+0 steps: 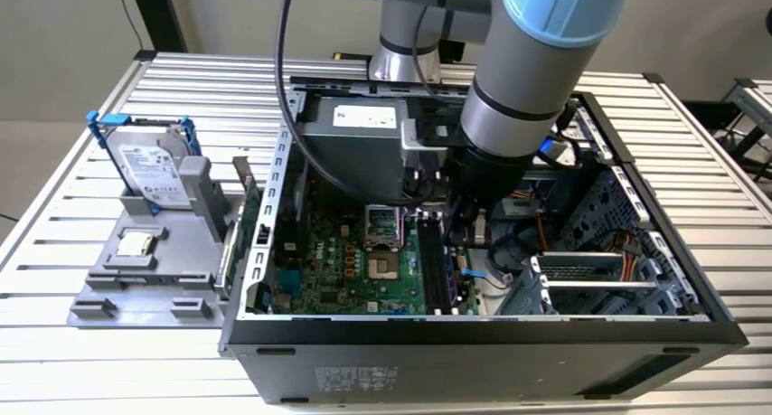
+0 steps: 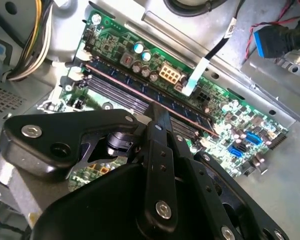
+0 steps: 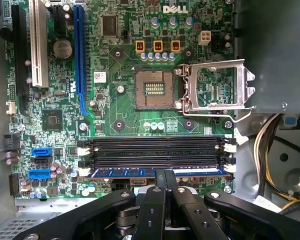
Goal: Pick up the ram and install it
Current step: 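Press down the ram until it locks into place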
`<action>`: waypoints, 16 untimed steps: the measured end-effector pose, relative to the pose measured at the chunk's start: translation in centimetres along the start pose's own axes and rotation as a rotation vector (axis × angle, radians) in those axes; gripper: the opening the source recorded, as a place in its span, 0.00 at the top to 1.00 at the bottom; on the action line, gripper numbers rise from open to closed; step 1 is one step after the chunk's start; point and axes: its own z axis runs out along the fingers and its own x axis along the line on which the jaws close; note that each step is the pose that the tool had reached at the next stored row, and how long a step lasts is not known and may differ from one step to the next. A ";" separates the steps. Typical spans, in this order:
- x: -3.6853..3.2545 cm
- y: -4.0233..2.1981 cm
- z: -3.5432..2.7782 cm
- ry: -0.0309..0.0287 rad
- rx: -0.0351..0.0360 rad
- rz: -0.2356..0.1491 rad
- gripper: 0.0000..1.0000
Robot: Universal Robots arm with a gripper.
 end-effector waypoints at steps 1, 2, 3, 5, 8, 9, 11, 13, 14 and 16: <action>0.01 -0.02 0.16 0.0000 0.0000 0.000 1.00; 0.00 -0.04 0.31 -0.0002 0.0000 -0.001 1.00; 0.00 -0.05 0.44 -0.0008 0.0000 -0.001 1.00; -0.02 -0.07 0.69 -0.0040 -0.0002 -0.003 1.00; -0.10 -0.14 1.09 -0.0068 -0.0004 -0.007 1.00; -0.10 -0.15 1.25 -0.0071 -0.0004 -0.007 1.00; -0.10 -0.17 1.60 -0.0071 -0.0006 -0.009 1.00; -0.07 -0.20 1.93 -0.0054 -0.0009 -0.010 1.00; -0.07 -0.21 2.11 -0.0059 -0.0010 -0.011 1.00; -0.07 -0.23 2.37 -0.0059 -0.0010 -0.013 1.00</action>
